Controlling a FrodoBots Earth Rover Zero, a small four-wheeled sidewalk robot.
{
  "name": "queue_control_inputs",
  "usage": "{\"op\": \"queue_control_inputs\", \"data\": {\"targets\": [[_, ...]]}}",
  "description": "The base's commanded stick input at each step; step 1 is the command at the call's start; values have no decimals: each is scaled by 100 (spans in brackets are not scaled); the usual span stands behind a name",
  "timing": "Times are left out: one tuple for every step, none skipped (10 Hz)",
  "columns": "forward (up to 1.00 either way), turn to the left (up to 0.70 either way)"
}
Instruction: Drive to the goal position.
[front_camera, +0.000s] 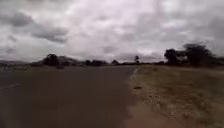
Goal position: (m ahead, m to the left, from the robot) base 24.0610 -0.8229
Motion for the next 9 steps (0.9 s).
{"op": "queue_control_inputs", "data": {"targets": [[50, 0], [50, 0], [50, 0], [50, 0], [50, 0], [50, 0], [50, 0], [50, 0], [50, 0]]}}
